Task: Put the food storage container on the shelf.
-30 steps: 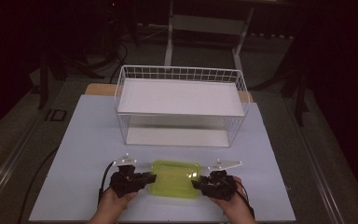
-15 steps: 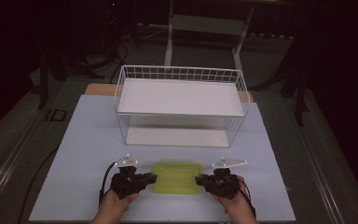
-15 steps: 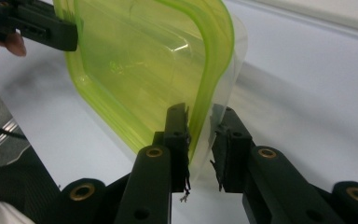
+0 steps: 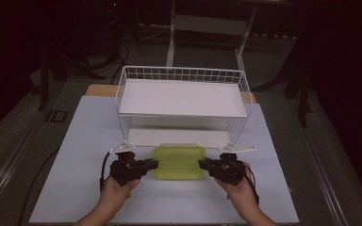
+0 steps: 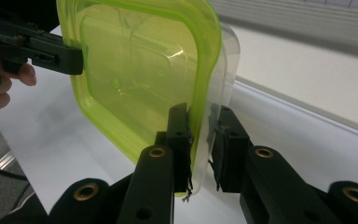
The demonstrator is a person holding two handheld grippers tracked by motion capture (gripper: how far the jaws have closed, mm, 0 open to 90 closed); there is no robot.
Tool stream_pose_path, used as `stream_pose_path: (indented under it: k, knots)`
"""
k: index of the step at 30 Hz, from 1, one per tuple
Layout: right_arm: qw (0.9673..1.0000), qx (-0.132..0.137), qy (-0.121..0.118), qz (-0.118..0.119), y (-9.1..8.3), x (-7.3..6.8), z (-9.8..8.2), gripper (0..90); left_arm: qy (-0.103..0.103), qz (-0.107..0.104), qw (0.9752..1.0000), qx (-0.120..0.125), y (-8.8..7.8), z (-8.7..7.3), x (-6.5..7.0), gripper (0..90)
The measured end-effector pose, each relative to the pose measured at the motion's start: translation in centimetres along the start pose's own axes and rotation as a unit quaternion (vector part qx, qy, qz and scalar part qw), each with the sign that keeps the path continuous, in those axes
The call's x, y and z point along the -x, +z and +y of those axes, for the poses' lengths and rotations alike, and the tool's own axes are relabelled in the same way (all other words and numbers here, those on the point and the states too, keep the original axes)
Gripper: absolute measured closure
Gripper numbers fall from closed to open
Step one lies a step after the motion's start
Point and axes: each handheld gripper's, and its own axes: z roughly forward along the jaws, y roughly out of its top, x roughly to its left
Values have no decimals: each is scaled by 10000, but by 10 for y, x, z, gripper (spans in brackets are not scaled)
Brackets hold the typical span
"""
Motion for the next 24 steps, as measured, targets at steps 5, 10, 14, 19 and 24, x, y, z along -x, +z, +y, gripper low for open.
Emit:
stream_pose_path:
  k: [5,10,14,19,24]
  knots:
    - [10000,37,60,-23,5,6,7,787,-31,65,9999,75,6,7,-6,807]
    - [9998,90,116,-97,15,15,16,787,11,156,9998,156,14,19,-16,808]
    - [9996,124,182,-166,25,24,22,785,42,220,9996,194,23,27,-25,808]
    - [9990,245,337,-187,35,37,25,788,31,285,9991,312,37,33,-36,807]
    - [9983,264,431,-281,47,47,25,786,27,391,9987,323,49,36,-45,806]
